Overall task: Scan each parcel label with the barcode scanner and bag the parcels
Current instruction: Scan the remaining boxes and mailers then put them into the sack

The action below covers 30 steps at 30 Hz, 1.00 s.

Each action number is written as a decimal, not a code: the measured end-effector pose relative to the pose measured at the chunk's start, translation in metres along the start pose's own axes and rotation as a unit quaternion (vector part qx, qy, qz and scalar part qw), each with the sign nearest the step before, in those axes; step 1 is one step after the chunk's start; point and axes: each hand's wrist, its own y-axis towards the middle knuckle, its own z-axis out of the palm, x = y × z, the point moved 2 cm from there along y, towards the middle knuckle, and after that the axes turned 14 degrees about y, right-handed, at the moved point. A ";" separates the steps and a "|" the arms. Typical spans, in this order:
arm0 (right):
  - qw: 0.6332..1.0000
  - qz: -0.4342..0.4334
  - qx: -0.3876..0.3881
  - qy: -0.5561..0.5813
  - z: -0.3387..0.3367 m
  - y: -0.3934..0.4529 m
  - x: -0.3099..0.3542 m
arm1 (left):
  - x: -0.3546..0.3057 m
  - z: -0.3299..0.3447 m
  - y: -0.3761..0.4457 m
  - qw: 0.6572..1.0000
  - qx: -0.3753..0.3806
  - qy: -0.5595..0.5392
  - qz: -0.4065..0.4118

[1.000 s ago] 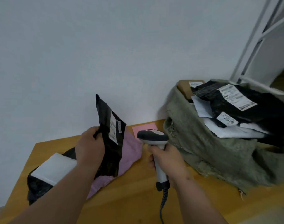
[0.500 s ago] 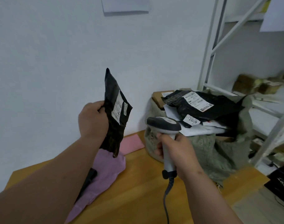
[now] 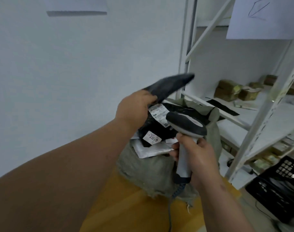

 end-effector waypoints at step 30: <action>0.976 0.114 0.139 -0.121 0.093 -0.018 -0.089 | 0.118 -0.006 -0.174 0.920 0.317 0.157 -0.168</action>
